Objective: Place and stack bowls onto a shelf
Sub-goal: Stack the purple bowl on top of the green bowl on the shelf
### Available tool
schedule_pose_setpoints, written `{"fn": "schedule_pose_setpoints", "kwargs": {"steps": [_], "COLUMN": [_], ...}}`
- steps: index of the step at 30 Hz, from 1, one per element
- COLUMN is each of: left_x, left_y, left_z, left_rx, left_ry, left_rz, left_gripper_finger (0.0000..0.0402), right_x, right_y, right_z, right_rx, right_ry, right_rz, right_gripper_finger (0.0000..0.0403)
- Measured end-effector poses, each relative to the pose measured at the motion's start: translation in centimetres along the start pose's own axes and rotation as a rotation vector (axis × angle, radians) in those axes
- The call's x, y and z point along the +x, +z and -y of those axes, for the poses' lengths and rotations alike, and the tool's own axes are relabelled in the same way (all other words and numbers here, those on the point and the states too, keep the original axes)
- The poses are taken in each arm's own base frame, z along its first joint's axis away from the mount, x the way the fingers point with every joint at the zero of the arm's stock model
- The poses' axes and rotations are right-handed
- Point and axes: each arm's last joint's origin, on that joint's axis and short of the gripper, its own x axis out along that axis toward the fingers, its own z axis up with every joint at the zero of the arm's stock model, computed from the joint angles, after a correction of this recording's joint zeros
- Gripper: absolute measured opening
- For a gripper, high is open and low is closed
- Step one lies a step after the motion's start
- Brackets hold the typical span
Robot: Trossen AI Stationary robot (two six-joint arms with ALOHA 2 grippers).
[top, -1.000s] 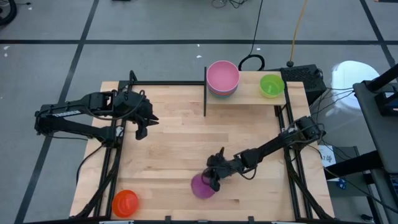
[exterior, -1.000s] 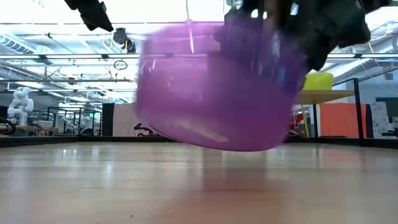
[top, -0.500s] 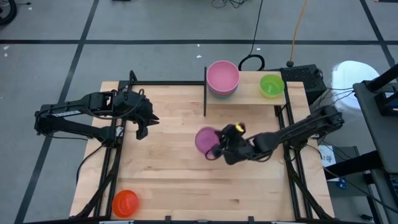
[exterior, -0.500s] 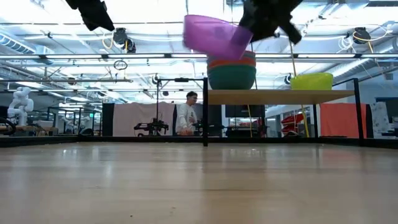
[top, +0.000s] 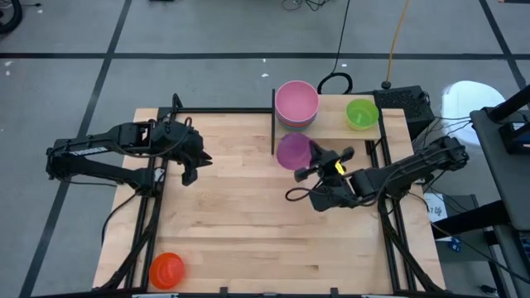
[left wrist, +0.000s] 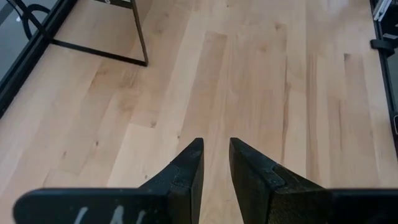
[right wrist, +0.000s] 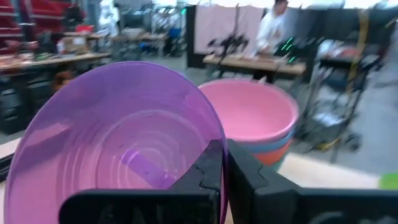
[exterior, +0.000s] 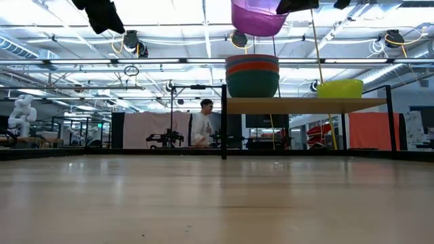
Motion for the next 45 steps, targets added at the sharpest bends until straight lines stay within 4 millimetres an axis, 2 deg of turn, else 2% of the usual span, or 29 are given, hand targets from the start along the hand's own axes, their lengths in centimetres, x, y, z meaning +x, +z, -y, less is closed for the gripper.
{"fn": "schedule_pose_setpoints", "kwargs": {"steps": [6, 10, 22, 36, 45], "left_x": [0.0, 0.0, 0.0, 0.0, 0.0], "left_y": [0.0, 0.0, 0.0, 0.0, 0.0], "left_z": [0.0, 0.0, 0.0, 0.0, 0.0], "left_rx": [-0.017, -0.017, -0.016, -0.043, -0.086], "left_ry": [0.0, 0.0, 0.0, 0.0, 0.01], "left_rz": [0.0, 0.0, 0.001, 0.001, 0.003], "left_gripper_finger": [0.0081, 0.0081, 0.0081, 0.0081, 0.0081], "right_x": [0.1, 0.8, 2.8, 4.0, 3.9], "right_y": [1.0, 2.4, 6.0, 5.5, 6.3], "right_z": [0.3, 1.3, 6.5, 14.0, 15.9], "right_rx": [-0.088, -0.036, -0.115, -0.038, -0.103], "right_ry": [-0.099, -0.136, -0.27, -0.459, -0.517], "right_rz": [0.077, 0.081, 0.063, 0.062, 0.04], "right_gripper_finger": [0.0, 0.0, 0.0, 0.0, 0.0]}}
